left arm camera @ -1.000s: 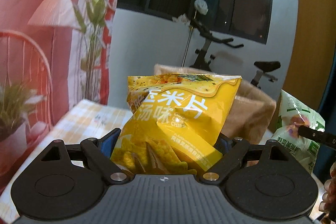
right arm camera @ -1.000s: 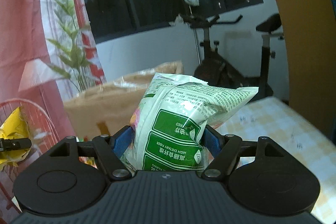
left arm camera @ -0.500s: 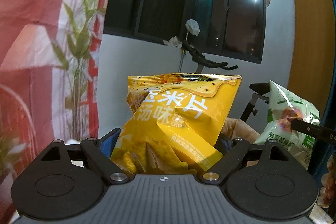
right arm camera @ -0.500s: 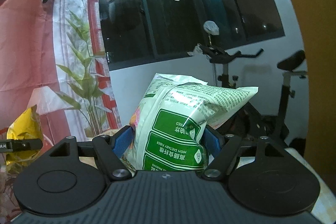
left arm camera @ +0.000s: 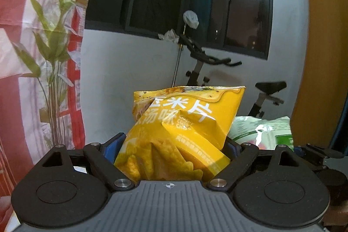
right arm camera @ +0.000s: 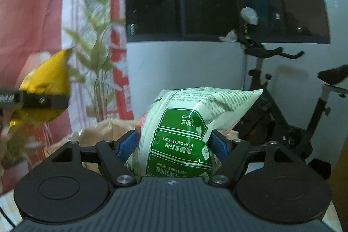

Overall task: Organize snacks
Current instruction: 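Lift both bags into the cardboard box and open both tools, then move both tools back from the box to the snack pile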

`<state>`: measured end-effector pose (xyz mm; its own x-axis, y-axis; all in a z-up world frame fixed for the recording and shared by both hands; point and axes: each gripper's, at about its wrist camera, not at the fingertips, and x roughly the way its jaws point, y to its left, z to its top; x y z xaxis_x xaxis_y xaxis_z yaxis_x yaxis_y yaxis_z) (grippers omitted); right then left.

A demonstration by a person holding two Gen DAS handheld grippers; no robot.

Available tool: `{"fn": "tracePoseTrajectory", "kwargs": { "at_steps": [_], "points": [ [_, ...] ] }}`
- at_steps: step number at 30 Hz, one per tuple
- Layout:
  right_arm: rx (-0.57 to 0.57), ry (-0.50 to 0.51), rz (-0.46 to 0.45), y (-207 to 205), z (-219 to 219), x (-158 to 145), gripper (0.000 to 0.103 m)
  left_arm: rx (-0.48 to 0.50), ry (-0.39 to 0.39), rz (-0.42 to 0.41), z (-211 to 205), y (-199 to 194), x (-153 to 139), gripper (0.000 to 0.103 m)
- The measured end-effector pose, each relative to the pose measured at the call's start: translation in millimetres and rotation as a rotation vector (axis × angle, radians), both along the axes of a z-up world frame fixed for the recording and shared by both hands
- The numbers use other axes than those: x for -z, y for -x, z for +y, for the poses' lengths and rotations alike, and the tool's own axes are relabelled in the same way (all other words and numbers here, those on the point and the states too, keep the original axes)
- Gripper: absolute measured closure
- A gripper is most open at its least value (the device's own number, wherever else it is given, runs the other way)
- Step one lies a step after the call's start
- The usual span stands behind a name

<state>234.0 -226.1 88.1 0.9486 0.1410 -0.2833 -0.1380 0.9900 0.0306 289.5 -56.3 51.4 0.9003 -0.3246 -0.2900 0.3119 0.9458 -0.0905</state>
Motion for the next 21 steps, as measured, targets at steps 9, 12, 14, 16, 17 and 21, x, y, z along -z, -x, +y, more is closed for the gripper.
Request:
{"fn": "tracePoseTrajectory", "kwargs": {
  "at_steps": [9, 12, 14, 16, 17, 21],
  "points": [
    [-0.062, -0.010, 0.102, -24.6, -3.3, 22.9, 0.024, 0.006, -0.022, 0.109, -15.1, -38.2, 14.0, 0.010],
    [-0.067, -0.020, 0.136, -26.8, -6.7, 22.3, 0.016, -0.012, -0.008, 0.122, -14.3, -41.4, 16.7, 0.005],
    [-0.071, -0.025, 0.129, -23.5, -9.0, 17.4, 0.014, -0.027, 0.002, 0.137, -13.2, -39.9, 16.8, 0.005],
    [-0.063, -0.034, 0.115, -16.0, -12.5, 12.7, 0.014, -0.019, 0.013, 0.144, -10.9, -33.0, 14.6, 0.005],
    [-0.057, -0.039, 0.110, -11.0, -14.5, 11.0, 0.014, -0.012, 0.012, 0.138, -9.5, -26.8, 12.7, 0.005],
    [-0.029, -0.073, 0.094, 11.7, -21.9, 5.9, 0.014, -0.024, -0.022, 0.099, -1.9, 0.8, 6.6, 0.005]
  ]
}}
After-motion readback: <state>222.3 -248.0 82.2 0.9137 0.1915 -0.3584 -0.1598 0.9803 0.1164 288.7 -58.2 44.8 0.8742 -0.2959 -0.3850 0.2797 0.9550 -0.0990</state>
